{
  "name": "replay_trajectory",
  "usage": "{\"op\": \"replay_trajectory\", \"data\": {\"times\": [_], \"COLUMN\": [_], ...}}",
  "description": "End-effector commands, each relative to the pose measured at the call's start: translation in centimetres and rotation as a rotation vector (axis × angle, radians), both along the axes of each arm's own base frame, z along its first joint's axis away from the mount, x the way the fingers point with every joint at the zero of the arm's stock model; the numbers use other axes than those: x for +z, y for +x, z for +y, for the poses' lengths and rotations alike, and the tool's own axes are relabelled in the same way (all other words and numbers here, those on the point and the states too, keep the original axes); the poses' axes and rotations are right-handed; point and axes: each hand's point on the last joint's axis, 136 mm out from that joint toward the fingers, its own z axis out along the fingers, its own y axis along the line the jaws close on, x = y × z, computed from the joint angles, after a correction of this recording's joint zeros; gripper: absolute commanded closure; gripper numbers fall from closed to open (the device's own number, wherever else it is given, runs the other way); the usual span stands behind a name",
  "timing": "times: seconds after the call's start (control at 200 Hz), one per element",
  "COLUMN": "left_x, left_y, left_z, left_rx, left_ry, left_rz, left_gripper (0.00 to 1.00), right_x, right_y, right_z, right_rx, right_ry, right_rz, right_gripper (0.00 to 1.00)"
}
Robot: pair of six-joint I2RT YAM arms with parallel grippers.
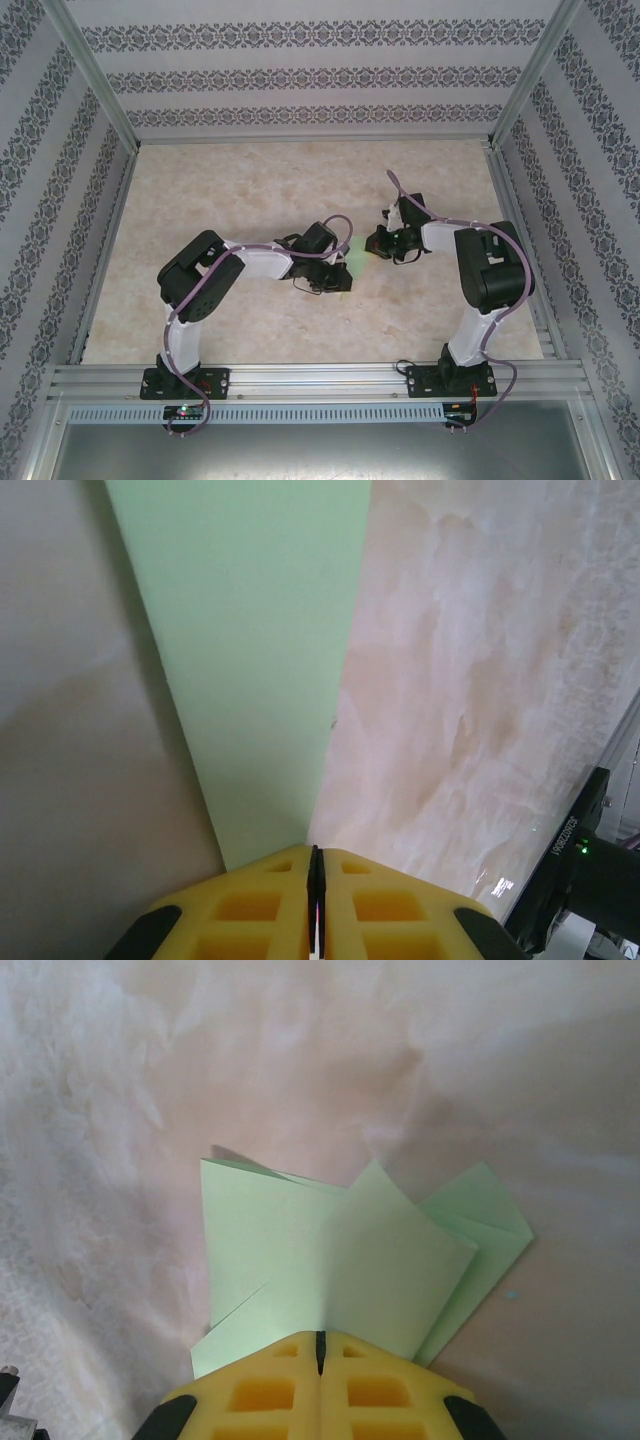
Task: Fold a paper plane with a square sheet of paper (fold left side to right side)
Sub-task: Fold the wing for the fifth time at the center of the table.
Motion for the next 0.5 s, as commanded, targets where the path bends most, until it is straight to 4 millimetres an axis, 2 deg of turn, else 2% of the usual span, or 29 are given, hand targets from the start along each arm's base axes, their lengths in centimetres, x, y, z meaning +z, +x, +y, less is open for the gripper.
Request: {"op": "replay_trajectory", "data": {"times": [0.0, 0.31, 0.495], "left_x": [-2.0, -1.1, 2.5], "left_y": [-3.8, -4.1, -2.6], "left_z": [2.6, 2.8, 1.5], "left_rx": [-0.031, -0.040, -0.046], "left_ry": [0.117, 0.105, 0.039], "left_rz": [0.111, 0.102, 0.030], "left_gripper": [0.87, 0.86, 0.82], "right_x": [-1.6, -2.0, -1.9], "right_y": [0.5, 0.3, 0.2], "right_z": [-0.3, 0.0, 0.1], "right_rx": [-0.012, -0.008, -0.001], "right_ry": [-0.058, -0.068, -0.071], "right_rz": [0.024, 0.042, 0.042], "right_gripper": [1.00, 1.00, 1.00]}}
